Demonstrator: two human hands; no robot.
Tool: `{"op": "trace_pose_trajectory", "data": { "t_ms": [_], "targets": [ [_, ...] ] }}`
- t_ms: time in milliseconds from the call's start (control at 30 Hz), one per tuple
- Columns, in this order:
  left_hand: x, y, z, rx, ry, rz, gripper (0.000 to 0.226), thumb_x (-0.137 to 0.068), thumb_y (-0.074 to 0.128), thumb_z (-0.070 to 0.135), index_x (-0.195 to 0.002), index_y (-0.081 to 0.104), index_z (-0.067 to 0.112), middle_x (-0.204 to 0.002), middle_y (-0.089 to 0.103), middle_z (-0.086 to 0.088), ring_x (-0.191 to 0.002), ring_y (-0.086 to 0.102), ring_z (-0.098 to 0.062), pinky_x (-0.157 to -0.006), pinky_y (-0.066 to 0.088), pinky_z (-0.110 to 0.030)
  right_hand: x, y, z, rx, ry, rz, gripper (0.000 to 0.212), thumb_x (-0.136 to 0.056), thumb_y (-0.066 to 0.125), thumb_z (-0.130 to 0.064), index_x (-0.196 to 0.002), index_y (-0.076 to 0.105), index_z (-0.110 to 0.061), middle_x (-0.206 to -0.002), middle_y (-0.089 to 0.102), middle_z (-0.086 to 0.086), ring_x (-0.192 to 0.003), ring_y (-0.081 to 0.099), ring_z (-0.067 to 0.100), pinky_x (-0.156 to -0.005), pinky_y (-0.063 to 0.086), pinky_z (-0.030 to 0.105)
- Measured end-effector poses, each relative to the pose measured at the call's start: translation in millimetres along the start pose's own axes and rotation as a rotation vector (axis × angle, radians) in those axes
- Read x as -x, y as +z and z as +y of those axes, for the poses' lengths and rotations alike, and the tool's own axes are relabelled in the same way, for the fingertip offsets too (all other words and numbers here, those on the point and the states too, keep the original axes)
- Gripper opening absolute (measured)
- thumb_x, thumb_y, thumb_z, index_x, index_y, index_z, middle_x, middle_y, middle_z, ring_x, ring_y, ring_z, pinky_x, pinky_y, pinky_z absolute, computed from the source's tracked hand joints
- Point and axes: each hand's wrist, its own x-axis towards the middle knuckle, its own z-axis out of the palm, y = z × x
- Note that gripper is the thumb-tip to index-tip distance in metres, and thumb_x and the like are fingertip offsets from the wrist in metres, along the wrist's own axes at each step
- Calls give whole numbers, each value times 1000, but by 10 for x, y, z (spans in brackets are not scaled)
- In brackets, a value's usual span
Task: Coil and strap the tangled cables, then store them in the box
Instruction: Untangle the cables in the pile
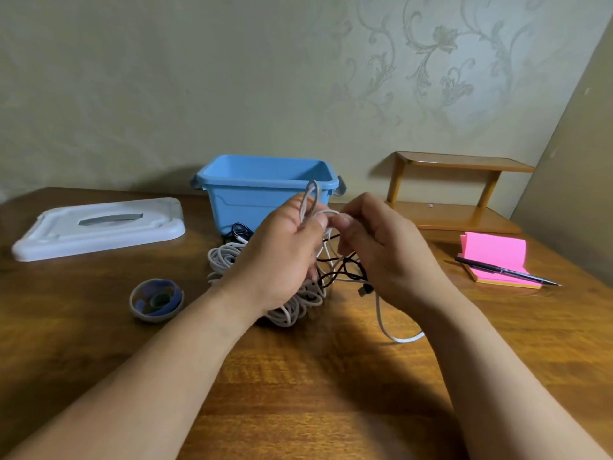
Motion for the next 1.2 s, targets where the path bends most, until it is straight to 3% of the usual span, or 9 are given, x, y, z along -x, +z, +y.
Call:
{"op": "trace_pose_trajectory", "data": {
  "t_ms": [100, 200, 367, 500, 667, 833, 1033, 1133, 1200],
  "targets": [
    [-41, -83, 5, 255, -49, 137, 9, -90, 58, 26, -87, 55, 18, -57, 35, 8, -46, 29, -12, -47, 28, -31, -4, -43, 40, 66, 20, -60, 19, -108, 57, -38, -97, 63, -23, -81, 70, -3, -70, 60, 16, -64, 50, 38],
    [-71, -173, 32, 406, -54, 251, 10, -85, 55, 21, -80, 47, 19, -53, 29, 8, -43, 22, -10, -44, 25, -25, -8, -43, 89, 126, -11, -74, 11, -108, 59, -32, -100, 64, -25, -84, 69, -3, -80, 61, 20, -73, 54, 48],
    [-74, -109, 0, 398, -21, 312, 22, -85, 57, 12, -77, 40, 22, -54, 27, 6, -45, 23, -12, -45, 30, -24, -20, -28, 127, 275, -80, -18, 5, -103, 67, -27, -101, 69, -23, -94, 66, -13, -90, 58, 12, -78, 52, 44],
    [-69, -141, 35, 394, 20, 418, 38, -98, 54, -1, -73, 37, 23, -50, 28, 7, -43, 22, -13, -44, 29, -24, -4, -55, 114, 493, -34, -36, 7, -99, 70, -39, -106, 71, -38, -106, 60, -17, -104, 61, 14, -90, 45, 44],
    [-56, -162, 81, 420, 72, 485, 49, -99, 52, -1, -62, 39, 27, -48, 27, 8, -42, 22, -13, -45, 28, -24, 4, -112, 55, 570, 111, -95, 16, -100, 61, -56, -111, 65, -45, -111, 58, -13, -105, 58, 15, -96, 40, 46],
    [-94, -251, 73, 464, 106, 534, 36, -88, 52, 7, -67, 28, 25, -53, 22, 7, -45, 17, -14, -46, 24, -24, -7, -201, 84, 535, 260, -188, 22, -94, 66, -39, -114, 59, -46, -103, 63, -13, -96, 62, 18, -93, 50, 47],
    [-130, -459, 119, 559, 79, 662, 36, -92, 49, 11, -69, 25, 27, -57, 15, 5, -50, 11, -16, -45, 19, -28, -8, -398, 138, 556, 427, -243, 24, -90, 75, -32, -109, 61, -30, -92, 65, -8, -88, 64, 23, -75, 56, 40],
    [-120, -652, 126, 604, 81, 703, 35, -98, 47, 15, -67, 33, 27, -57, 17, 5, -49, 14, -15, -45, 21, -29, -18, -465, 259, 632, 519, -259, 28, -87, 75, -38, -105, 63, -22, -103, 70, 1, -92, 64, 27, -80, 57, 42],
    [-104, -590, 79, 514, 46, 647, 32, -96, 46, 13, -68, 39, 26, -54, 21, 7, -45, 17, -12, -42, 21, -25, -31, -450, 266, 527, 519, -250, 39, -90, 73, -35, -123, 60, -21, -118, 66, 1, -103, 63, 27, -87, 56, 43]
  ]
}}
